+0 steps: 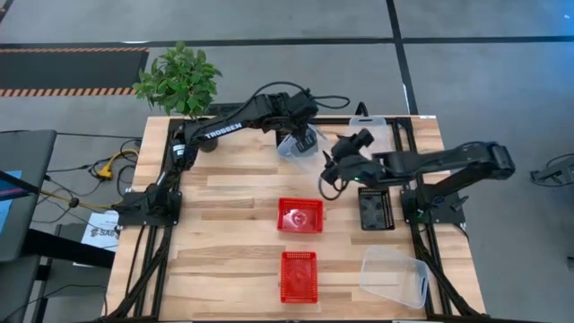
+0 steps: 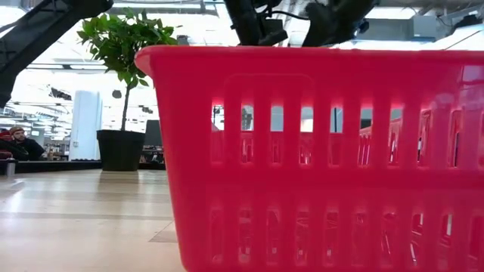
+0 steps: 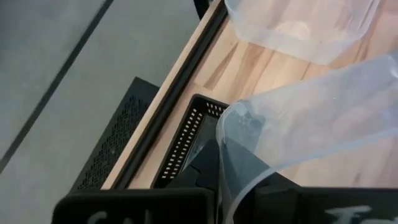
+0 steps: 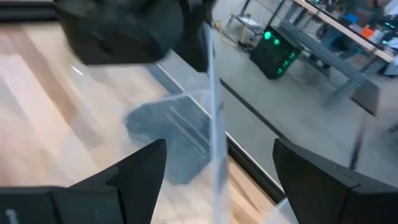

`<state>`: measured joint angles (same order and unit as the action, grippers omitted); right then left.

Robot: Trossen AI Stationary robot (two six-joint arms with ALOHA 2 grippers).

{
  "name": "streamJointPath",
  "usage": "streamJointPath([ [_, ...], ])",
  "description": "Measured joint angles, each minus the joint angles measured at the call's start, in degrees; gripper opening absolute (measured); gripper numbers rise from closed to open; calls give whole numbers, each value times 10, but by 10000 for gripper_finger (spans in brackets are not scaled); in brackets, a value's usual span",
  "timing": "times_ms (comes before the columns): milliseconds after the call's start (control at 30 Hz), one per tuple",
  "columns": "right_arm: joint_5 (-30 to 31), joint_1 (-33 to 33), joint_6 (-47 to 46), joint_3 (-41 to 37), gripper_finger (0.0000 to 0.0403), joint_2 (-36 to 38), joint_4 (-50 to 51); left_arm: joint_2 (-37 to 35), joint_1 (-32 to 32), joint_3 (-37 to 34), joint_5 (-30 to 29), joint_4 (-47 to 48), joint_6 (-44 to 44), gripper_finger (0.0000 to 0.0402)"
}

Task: Stack baskets by color
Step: Stack the bottom left transparent bin on top of the top transparent bin

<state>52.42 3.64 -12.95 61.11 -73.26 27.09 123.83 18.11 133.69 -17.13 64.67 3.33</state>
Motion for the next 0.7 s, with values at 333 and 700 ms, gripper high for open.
streamJointPath([
  [333,1,-26,10,7,277,-51,6,0,0,0,3,27,-36,0],
  [700,-54,-34,8,7,94,-59,11,-1,0,8,19,25,-70,0],
])
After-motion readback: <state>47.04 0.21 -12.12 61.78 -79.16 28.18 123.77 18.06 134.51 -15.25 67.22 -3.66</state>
